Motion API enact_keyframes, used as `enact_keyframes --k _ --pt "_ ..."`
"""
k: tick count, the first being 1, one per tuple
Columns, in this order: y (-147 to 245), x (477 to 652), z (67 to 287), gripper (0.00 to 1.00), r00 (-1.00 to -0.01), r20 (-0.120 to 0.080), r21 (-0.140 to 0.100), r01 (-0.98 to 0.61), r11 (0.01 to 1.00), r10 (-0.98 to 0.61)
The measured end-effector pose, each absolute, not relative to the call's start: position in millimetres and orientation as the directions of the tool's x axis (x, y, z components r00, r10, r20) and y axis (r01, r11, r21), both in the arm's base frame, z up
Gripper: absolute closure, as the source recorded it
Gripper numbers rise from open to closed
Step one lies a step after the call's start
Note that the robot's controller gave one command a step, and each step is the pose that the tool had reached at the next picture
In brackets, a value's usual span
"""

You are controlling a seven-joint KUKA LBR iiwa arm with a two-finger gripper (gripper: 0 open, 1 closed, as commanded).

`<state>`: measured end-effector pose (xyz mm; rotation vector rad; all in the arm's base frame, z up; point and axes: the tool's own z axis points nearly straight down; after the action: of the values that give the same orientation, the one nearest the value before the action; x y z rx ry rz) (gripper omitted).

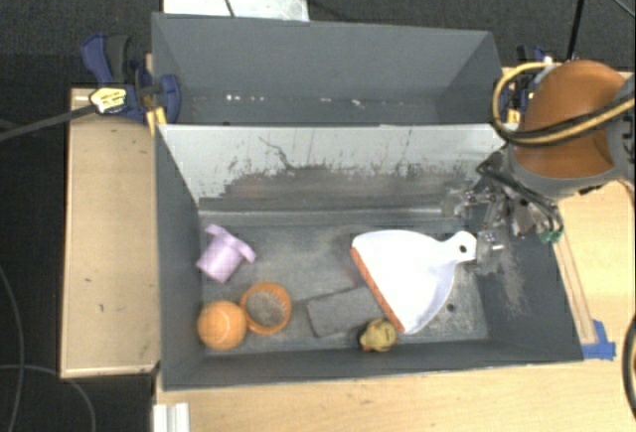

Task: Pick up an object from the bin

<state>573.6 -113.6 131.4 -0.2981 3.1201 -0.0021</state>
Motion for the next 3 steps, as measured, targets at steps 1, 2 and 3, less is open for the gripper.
enact_keyframes --k 1,2,3 --pt "-114.9 584.0 138.0 0.00 -0.958 -0.002 -0.001 -0.288 0.958 -0.288" --pt "-130.3 595.0 108.3 0.00 -0.956 -0.013 -0.006 -0.294 0.956 -0.294" --pt "-149.8 587.3 71.2 1.00 -0.944 -0.004 -0.002 -0.329 0.944 -0.329"
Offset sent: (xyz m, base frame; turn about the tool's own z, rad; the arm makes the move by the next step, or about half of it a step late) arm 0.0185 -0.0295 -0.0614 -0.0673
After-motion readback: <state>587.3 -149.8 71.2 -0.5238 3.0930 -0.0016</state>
